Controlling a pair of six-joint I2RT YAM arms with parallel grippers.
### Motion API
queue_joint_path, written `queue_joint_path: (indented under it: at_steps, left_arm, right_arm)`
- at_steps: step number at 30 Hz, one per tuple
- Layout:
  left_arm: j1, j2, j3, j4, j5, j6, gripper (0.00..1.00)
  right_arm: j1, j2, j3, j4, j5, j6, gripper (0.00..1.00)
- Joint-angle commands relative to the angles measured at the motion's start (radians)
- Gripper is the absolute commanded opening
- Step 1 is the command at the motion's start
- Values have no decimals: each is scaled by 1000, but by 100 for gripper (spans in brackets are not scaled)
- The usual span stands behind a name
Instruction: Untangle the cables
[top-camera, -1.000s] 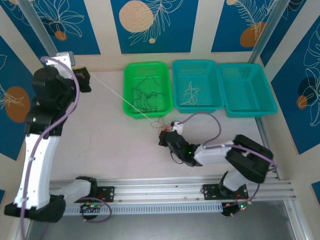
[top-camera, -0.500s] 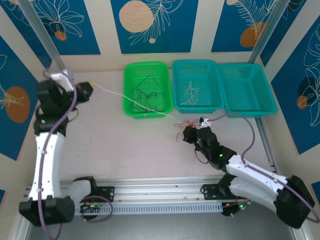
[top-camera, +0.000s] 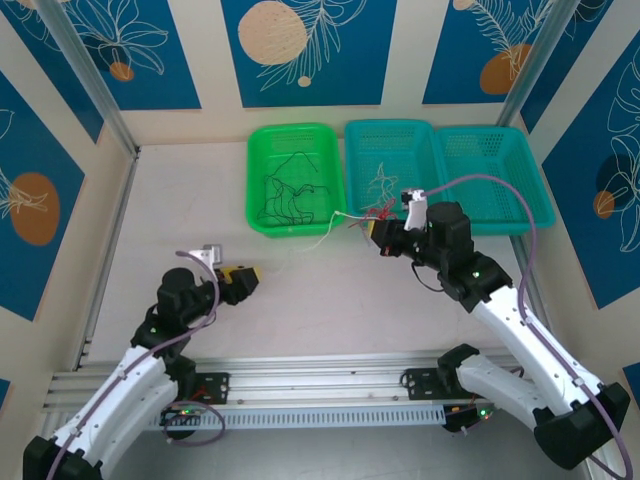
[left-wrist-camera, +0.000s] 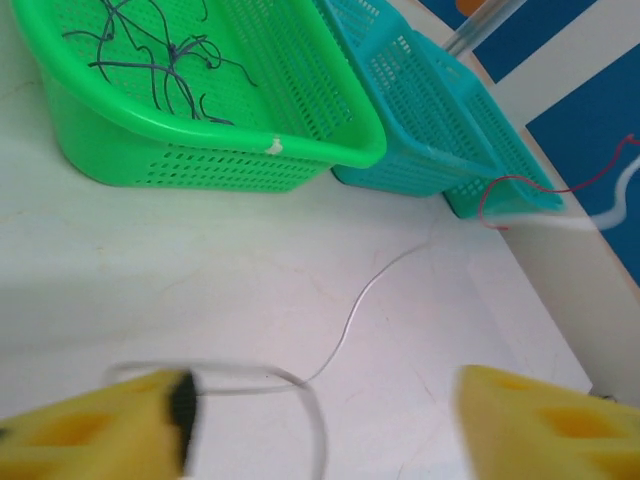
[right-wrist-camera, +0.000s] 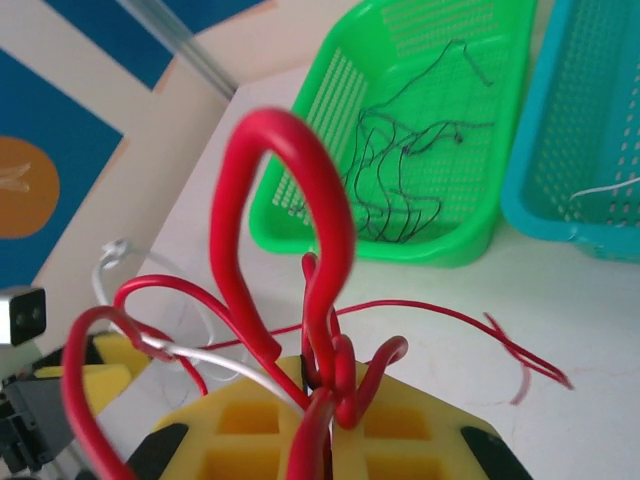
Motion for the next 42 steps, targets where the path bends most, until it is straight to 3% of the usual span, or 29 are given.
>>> queue_joint_path:
  at_steps: [1, 5, 8, 11, 13, 17, 22, 27, 29, 31, 32, 34, 35, 38, 42]
  left_arm:
    - [-12, -37, 72, 32, -65, 166, 87]
    - [-37, 0, 173, -8, -62, 405, 93]
    - [-77, 89, 201, 95, 6, 447, 93]
    - [-206, 209, 257, 213, 15, 547, 95]
    - [-305, 315, 329, 226, 26, 681, 95]
    - [-408, 515, 440, 232, 39, 903, 95]
    - [-411, 691, 480, 315, 1, 1000, 95]
    - [-411, 808, 500, 418, 18, 963, 94]
    - [-411, 849, 512, 461, -14, 927, 85]
    - [-412, 868, 516, 506, -52, 891, 66]
    - [-412, 868, 516, 518, -64, 877, 51]
    - [-411, 851, 515, 522, -86, 857, 11]
    - [-411, 838, 516, 513, -103, 850, 0]
    - [-411, 772, 528, 448, -221, 788, 0]
    - [-407, 651, 563, 335, -439, 658, 0]
  right_arm:
    - [-4, 25, 51, -84, -61, -67, 0]
    - [-8, 53, 90, -134, -42, -77, 0]
    - [-8, 58, 104, -150, -60, -80, 0]
    - [-3, 49, 94, -136, -110, -93, 0]
    - [1, 43, 95, -138, -141, -110, 0]
    - [11, 41, 109, -162, -202, -147, 0]
    - [20, 34, 131, -187, -223, -163, 0]
    - [32, 34, 141, -180, -246, -163, 0]
    - [35, 37, 145, -178, -252, -166, 0]
    - [39, 37, 143, -181, -235, -167, 0]
    - [38, 35, 142, -182, -223, -166, 0]
    - [37, 30, 128, -189, -182, -162, 0]
    - [35, 26, 114, -188, -152, -153, 0]
    - [28, 20, 42, -191, 12, -71, 5]
    - [-18, 45, -144, -200, 272, 221, 14]
